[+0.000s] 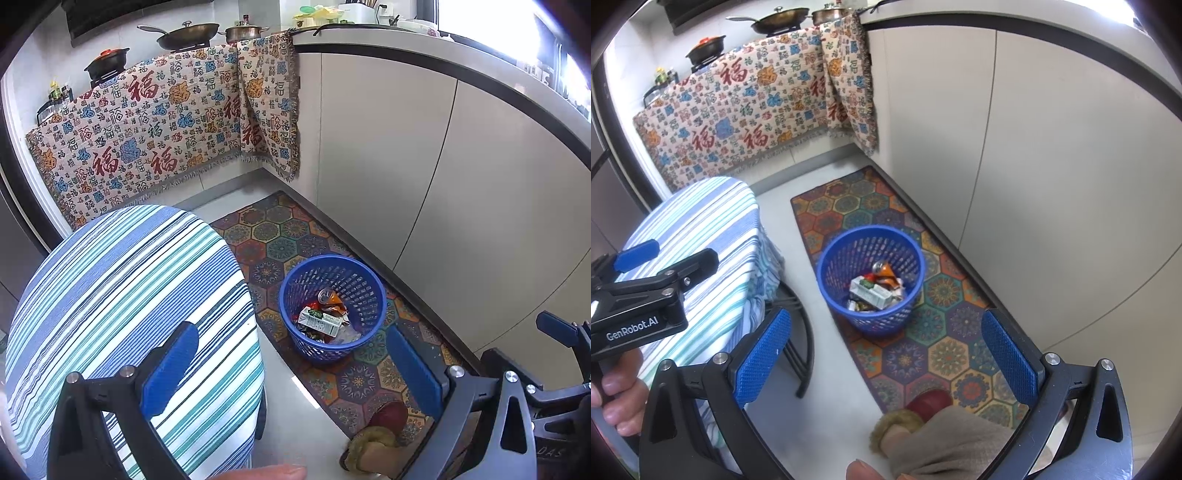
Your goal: Collect trash
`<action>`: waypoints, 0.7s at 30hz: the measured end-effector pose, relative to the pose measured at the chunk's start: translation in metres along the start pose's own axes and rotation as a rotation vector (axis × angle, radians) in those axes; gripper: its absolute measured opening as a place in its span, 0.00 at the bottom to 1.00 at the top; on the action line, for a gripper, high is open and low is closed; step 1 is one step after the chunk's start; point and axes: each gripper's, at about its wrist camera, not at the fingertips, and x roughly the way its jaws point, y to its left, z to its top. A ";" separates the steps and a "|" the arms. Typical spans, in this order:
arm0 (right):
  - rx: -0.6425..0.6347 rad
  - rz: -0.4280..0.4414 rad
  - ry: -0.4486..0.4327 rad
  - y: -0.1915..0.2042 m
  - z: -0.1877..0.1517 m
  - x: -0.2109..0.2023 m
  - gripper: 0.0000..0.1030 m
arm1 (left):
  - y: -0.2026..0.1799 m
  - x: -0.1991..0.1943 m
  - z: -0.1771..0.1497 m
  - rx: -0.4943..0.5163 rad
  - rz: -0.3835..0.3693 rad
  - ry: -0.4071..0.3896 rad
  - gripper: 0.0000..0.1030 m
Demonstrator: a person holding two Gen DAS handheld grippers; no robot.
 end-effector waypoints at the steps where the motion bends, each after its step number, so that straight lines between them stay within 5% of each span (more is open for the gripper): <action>1: 0.000 0.000 0.000 0.000 0.000 0.000 1.00 | 0.000 0.000 0.000 0.001 -0.001 0.001 1.00; 21: 0.016 -0.009 0.017 -0.004 -0.002 0.008 1.00 | -0.002 0.002 -0.003 0.004 0.012 -0.009 1.00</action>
